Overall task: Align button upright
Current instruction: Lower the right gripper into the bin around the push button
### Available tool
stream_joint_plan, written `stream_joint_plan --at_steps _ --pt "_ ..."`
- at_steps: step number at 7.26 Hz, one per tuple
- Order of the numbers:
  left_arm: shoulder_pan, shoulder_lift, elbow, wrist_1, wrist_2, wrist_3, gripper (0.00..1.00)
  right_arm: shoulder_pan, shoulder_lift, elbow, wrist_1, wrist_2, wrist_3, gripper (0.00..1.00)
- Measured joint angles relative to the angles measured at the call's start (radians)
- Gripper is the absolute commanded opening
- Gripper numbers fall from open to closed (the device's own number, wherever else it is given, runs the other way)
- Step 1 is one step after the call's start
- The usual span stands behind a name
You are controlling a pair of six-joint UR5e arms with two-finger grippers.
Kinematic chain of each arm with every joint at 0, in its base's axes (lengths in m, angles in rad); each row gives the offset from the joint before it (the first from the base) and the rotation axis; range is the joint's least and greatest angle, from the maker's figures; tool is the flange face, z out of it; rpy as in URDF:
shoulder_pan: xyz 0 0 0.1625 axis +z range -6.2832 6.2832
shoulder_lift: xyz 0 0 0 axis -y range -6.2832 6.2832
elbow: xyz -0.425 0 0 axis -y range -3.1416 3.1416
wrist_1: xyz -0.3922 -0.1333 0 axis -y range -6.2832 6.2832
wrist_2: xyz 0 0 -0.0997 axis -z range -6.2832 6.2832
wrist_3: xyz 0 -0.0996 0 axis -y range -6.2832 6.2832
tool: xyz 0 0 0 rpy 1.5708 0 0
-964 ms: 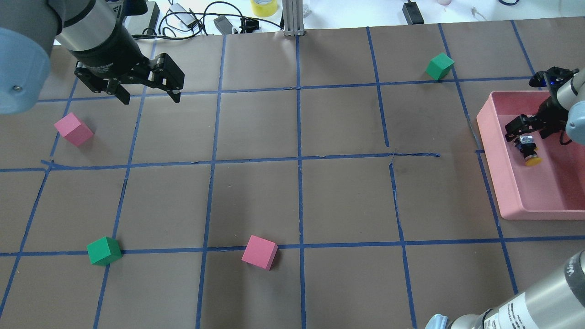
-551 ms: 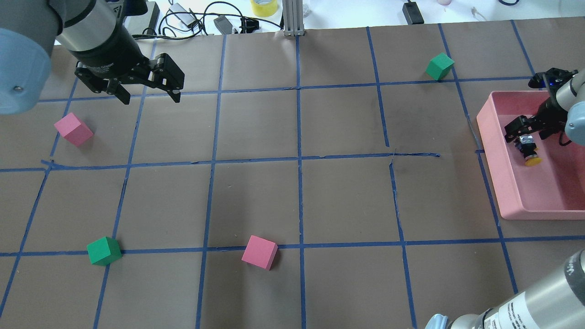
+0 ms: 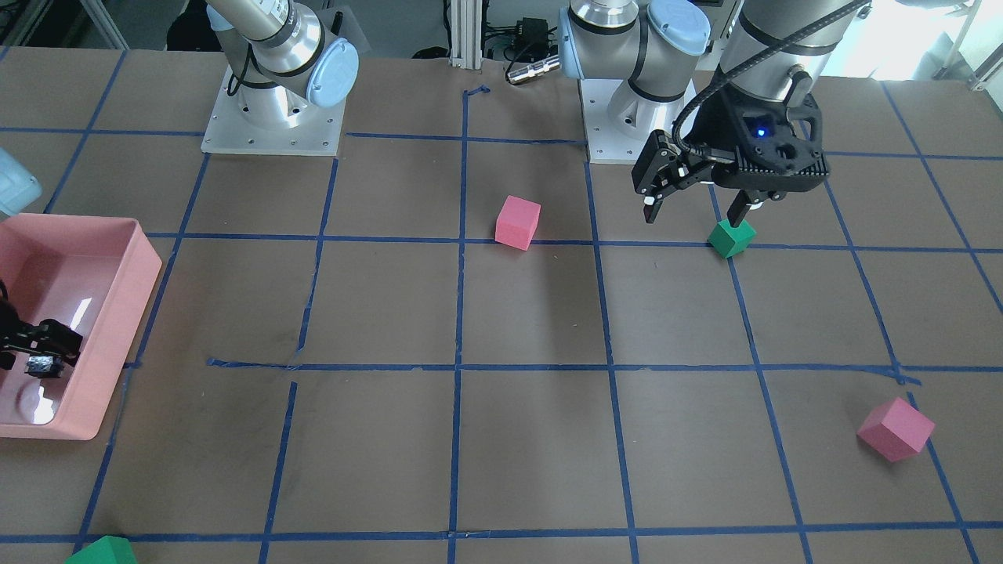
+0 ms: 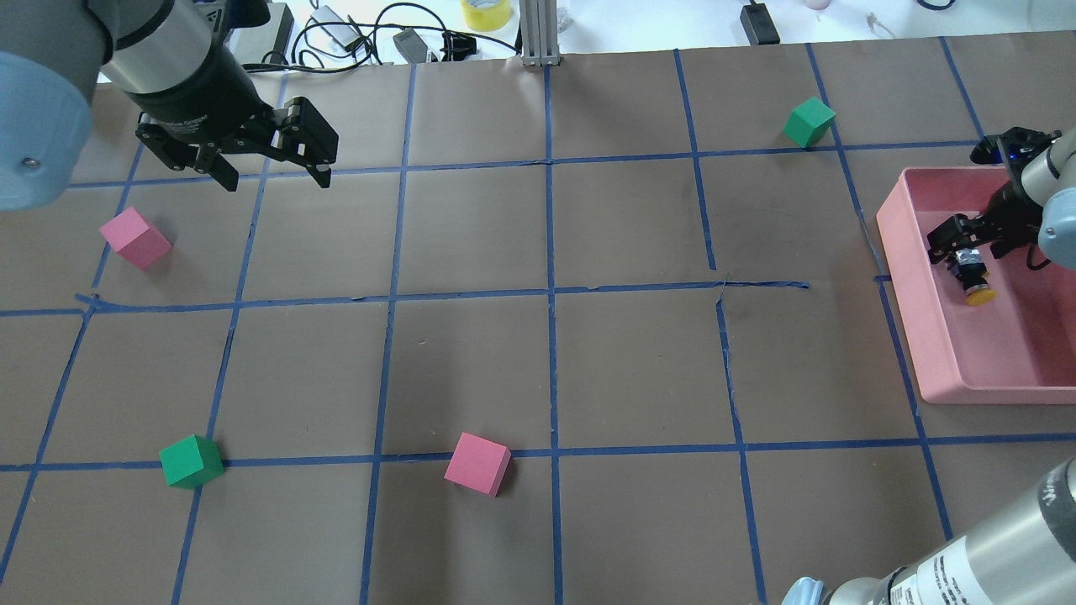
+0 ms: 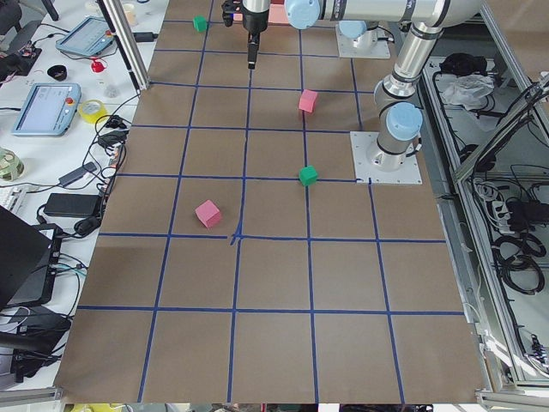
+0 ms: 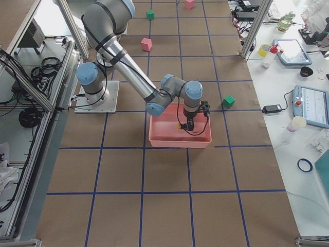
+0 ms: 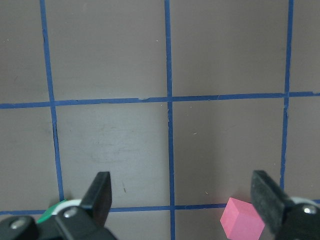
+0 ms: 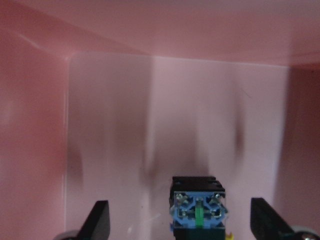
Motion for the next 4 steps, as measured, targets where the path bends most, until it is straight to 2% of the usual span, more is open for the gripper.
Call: stream_joint_plan --at_steps 2,3,4 --pt "-0.001 0.0 -0.002 0.0 0.0 -0.002 1.0 0.0 0.0 0.003 0.0 -0.001 0.001 0.86" --pt "-0.001 0.0 -0.002 0.0 0.0 -0.002 1.0 0.0 0.0 0.004 0.002 -0.002 0.0 0.72" --pt "-0.001 0.0 -0.002 0.0 0.0 -0.002 1.0 0.0 0.0 0.004 0.006 -0.004 -0.001 0.52"
